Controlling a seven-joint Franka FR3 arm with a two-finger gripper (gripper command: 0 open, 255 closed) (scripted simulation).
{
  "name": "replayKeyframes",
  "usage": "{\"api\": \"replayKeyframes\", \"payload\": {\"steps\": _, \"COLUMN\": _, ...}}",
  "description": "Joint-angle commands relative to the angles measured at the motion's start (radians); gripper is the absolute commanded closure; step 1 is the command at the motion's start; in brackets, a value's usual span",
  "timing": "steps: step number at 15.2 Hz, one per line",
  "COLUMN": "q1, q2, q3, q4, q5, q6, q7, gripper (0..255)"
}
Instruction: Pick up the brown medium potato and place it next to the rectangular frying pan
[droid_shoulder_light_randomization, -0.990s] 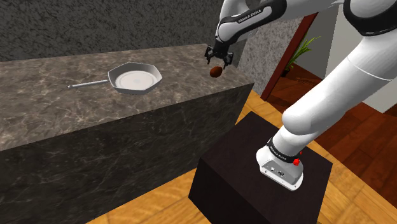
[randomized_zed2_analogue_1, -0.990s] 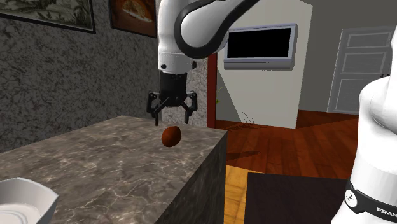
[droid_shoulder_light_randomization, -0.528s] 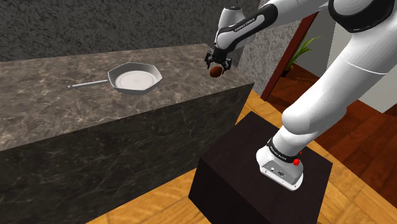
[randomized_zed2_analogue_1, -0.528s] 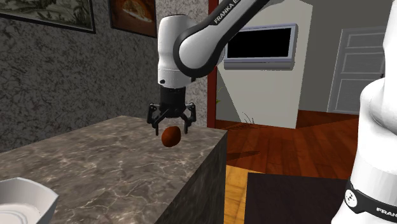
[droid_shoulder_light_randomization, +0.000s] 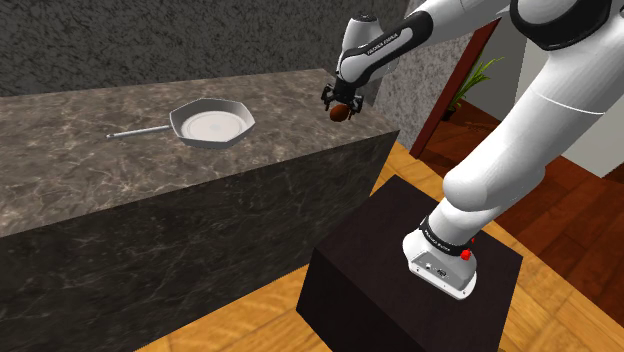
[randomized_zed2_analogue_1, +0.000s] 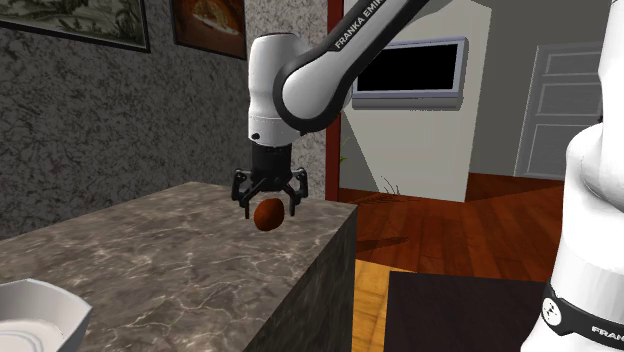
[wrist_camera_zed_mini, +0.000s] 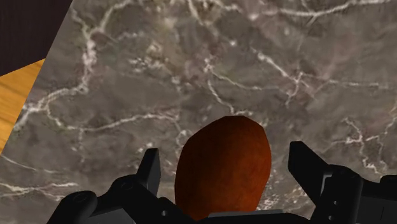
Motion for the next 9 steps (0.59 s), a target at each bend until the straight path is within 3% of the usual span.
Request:
{"api": "replayKeyframes", "payload": {"steps": 1, "q1": 0.000, "q2": 0.000, "q3": 0.000, "q4": 0.000, "q5": 0.000, "q6": 0.000, "q7": 0.000, "gripper": 0}}
{"api": "replayKeyframes", "payload": {"steps": 2, "q1": 0.000, "q2": 0.000, "q3": 0.000, "q4": 0.000, "q5": 0.000, "q6": 0.000, "q7": 0.000, "gripper": 255}}
{"api": "replayKeyframes", "payload": {"steps": 9, "q1": 0.000, "q2": 0.000, "q3": 0.000, "q4": 0.000, "q5": 0.000, "q6": 0.000, "q7": 0.000, "gripper": 255}}
